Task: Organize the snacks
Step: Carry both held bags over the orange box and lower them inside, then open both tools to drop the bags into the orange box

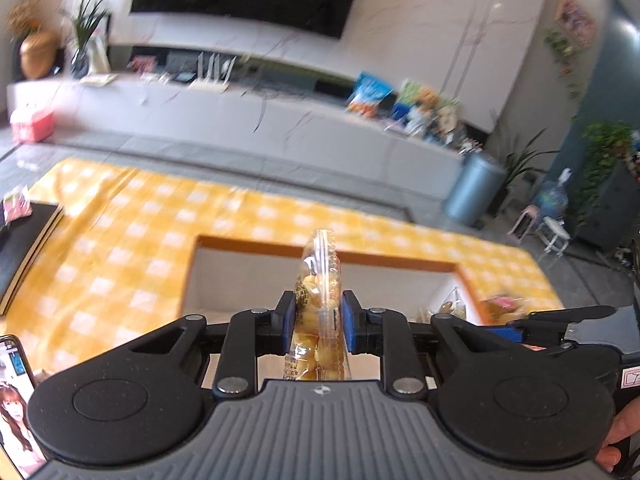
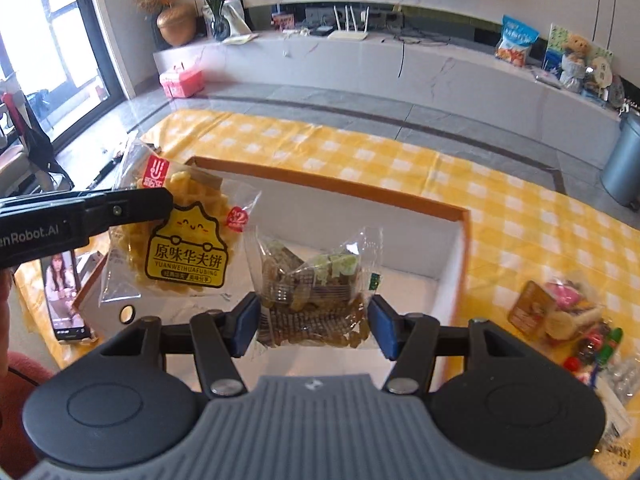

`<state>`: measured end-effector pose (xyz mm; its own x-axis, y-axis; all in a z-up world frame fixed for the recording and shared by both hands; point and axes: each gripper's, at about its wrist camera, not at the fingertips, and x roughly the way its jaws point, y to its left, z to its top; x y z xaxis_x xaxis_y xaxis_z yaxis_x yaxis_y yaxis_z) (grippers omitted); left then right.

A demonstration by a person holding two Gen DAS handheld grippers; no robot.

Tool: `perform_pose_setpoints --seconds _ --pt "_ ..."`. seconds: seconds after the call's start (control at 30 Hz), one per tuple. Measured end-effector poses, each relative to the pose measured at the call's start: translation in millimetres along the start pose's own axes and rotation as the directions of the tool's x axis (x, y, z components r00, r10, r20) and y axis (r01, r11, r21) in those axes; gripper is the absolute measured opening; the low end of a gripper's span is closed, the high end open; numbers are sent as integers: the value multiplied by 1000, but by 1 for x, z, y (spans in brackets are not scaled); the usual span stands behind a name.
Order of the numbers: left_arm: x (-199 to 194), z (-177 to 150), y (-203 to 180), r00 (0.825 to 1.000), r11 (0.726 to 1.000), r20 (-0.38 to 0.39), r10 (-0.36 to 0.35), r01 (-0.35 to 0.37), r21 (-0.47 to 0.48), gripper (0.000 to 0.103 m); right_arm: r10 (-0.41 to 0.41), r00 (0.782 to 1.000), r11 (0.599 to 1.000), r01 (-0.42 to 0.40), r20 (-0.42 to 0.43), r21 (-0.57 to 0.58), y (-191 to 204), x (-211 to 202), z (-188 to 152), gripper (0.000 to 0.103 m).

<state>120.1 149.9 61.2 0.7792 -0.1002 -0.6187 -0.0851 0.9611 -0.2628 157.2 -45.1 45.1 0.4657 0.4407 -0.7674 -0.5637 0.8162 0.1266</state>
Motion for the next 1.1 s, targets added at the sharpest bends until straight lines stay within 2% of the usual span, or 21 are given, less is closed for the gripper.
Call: perform_pose_setpoints --seconds 0.2,0.47,0.83,0.93,1.0,1.1 --pt "23 -7 30 998 998 -48 29 -32 -45 26 24 998 999 -22 -57 25 7 56 17 58" --pt "42 -3 35 995 998 -86 53 -56 -35 26 87 983 996 -83 -159 28 17 117 40 58" --pt "57 -2 33 988 992 -90 122 -124 -10 27 90 966 994 -102 -243 -35 29 161 47 62" --pt "55 -3 29 988 991 -69 135 -135 12 34 98 963 993 -110 -250 -34 29 163 46 65" --pt "53 -3 26 988 990 -55 141 -141 11 49 95 964 994 -106 -248 -34 29 162 46 66" --pt "48 -2 24 990 991 -11 137 -137 7 63 96 965 994 -105 -242 -26 28 158 47 69"
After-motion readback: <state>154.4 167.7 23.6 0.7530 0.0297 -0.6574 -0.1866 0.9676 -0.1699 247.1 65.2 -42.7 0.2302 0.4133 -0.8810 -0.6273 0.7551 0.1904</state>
